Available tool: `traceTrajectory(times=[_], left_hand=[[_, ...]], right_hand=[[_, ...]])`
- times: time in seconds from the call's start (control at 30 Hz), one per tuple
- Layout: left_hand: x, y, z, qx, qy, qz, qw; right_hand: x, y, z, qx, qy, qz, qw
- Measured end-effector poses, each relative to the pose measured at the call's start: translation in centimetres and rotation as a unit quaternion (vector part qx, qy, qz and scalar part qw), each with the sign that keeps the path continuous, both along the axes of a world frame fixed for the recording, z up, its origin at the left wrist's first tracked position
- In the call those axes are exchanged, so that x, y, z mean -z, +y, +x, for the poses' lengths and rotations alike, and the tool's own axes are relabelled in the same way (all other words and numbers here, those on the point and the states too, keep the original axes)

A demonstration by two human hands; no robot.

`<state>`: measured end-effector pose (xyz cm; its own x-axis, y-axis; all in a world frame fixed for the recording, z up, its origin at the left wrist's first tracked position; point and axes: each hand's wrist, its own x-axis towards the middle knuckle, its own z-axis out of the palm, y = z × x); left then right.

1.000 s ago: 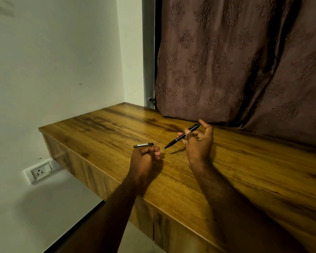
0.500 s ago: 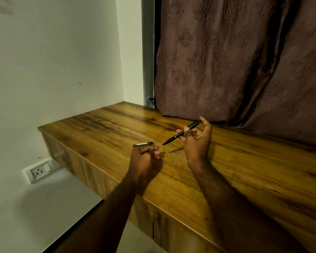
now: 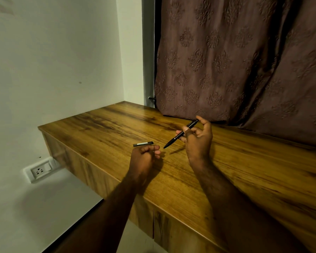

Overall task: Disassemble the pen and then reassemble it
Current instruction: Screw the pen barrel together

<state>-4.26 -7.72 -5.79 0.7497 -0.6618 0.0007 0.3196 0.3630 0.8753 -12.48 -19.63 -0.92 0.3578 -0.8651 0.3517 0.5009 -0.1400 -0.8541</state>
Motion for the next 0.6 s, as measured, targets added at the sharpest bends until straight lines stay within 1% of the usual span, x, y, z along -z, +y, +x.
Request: traceTrajectory(times=[0.07,0.2,0.33,0.4,0.43,0.53,0.6], left_hand=[[-0.3,0.0,-0.1,-0.004,0.006,-0.002,1.000],[-0.5,0.2,-0.5,-0.031,-0.039,0.022,0.999],[-0.3,0.2,-0.2,-0.054,-0.050,0.052,0.996],[-0.2,0.1,-0.1,-0.058,-0.039,0.054,0.996],[-0.2,0.1,-0.1,-0.063,-0.029,0.056,0.996],[0.1,-0.3,0.1,-0.048,0.012,0.032,0.998],[0.0,-0.3,0.2,-0.043,0.034,0.020,0.998]], right_hand=[[-0.1,0.1,0.0,0.000,-0.005,-0.006,1.000],[-0.1,0.3,-0.1,0.012,0.010,-0.011,1.000],[-0.5,0.4,-0.2,-0.007,-0.008,0.010,1.000],[-0.8,0.4,-0.1,-0.029,-0.011,0.053,0.998],[-0.9,0.4,0.0,-0.042,-0.022,0.091,0.995],[-1.7,-0.3,-0.2,-0.079,-0.074,0.212,0.971],[-2.7,-0.7,-0.5,-0.100,-0.094,0.252,0.958]])
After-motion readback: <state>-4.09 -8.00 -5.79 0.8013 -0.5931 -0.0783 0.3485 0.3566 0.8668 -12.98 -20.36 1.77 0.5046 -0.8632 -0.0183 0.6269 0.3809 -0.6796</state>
